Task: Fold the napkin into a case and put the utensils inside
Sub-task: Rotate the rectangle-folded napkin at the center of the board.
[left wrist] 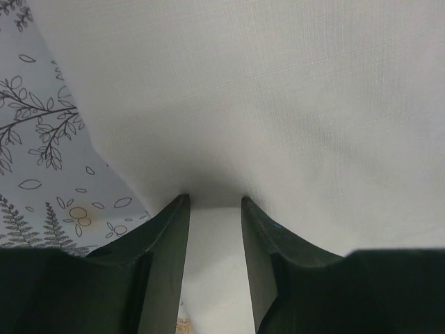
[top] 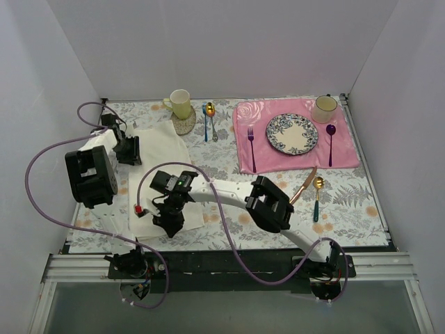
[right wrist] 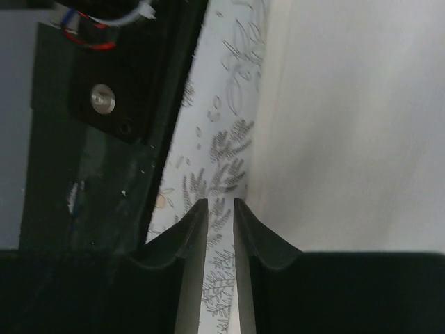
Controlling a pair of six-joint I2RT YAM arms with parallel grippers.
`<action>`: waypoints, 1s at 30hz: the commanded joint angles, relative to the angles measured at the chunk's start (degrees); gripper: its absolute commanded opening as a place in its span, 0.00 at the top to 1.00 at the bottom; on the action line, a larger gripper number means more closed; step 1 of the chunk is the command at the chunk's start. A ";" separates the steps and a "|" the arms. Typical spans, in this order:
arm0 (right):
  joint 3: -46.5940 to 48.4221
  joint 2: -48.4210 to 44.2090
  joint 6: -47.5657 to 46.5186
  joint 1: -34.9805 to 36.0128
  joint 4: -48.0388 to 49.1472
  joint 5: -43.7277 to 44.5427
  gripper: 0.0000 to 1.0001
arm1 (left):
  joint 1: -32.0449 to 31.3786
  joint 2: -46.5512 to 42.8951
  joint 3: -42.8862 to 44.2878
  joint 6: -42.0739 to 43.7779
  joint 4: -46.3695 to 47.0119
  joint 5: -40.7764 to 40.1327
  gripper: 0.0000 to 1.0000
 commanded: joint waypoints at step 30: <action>-16.67 -4.65 6.07 -1.63 15.81 -0.74 0.81 | 7.94 -20.36 -20.67 4.59 -4.81 -0.54 0.60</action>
